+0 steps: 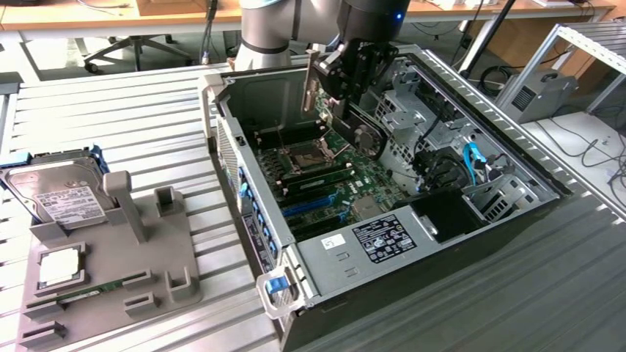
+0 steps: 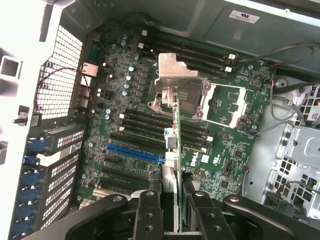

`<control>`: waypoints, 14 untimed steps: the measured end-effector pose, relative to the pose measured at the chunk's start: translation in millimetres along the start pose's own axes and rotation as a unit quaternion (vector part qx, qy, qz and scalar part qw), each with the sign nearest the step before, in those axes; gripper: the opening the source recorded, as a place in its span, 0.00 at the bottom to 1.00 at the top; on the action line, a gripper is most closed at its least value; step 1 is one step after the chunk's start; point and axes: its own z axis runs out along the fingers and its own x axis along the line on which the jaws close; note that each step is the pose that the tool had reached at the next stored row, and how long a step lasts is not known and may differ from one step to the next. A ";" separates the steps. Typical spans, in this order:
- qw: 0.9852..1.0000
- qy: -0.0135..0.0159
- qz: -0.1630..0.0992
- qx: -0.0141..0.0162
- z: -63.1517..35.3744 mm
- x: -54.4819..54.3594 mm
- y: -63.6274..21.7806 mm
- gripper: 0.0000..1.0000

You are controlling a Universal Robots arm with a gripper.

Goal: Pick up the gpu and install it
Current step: 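Insert the gpu into the slot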

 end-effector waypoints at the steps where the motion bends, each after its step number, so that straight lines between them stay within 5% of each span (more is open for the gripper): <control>1: 1.000 0.000 -0.001 0.000 -0.1 0.0 0.0 0.27; 14: 1.000 -0.001 -0.019 0.000 -1.2 -0.1 0.5 0.27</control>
